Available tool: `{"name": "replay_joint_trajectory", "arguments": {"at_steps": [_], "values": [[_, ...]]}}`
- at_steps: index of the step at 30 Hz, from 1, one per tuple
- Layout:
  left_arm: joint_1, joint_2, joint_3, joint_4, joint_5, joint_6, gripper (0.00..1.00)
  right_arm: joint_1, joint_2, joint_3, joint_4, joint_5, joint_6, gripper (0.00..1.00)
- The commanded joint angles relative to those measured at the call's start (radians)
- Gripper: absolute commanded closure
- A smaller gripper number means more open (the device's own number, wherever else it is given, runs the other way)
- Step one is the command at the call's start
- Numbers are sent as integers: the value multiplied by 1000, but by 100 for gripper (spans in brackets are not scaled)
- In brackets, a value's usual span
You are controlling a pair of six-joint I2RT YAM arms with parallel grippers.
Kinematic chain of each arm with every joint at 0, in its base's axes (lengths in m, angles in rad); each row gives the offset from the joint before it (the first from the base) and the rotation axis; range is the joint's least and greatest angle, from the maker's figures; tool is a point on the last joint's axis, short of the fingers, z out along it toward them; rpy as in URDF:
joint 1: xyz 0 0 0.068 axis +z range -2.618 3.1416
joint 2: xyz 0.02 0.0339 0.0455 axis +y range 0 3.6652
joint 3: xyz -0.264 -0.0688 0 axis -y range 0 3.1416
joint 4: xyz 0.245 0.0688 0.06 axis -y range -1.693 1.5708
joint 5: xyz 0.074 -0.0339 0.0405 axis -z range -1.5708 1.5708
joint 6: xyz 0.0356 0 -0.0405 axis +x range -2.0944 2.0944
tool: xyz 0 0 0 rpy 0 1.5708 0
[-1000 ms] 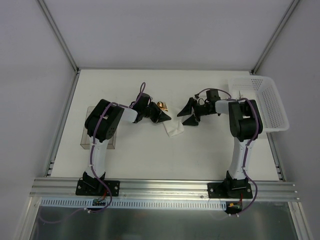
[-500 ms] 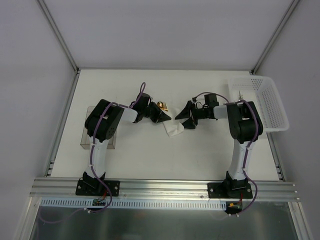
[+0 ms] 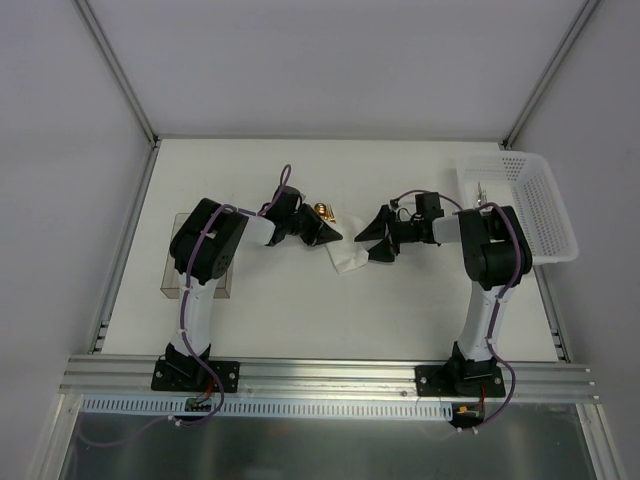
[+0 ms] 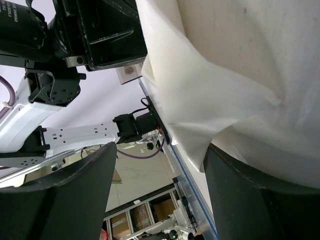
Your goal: Place the utensils on the paper napkin and roll it up
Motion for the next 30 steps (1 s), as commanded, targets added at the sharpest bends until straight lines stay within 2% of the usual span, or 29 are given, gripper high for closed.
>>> {"name": "replay_joint_trajectory", "arguments": {"at_steps": [1,18,24,30], "values": [[7,48,-11,-113,-61,46,100,-6,0,-43,-102,31,48,27],[3,24,-78,-92,-63,48,100,11,21,-147,-99,48,98,28],[3,25,-100,-61,-65,34,100,20,26,-129,-65,54,129,28],[0,39,-77,-65,-63,28,100,0,8,-26,-59,106,76,30]]}}
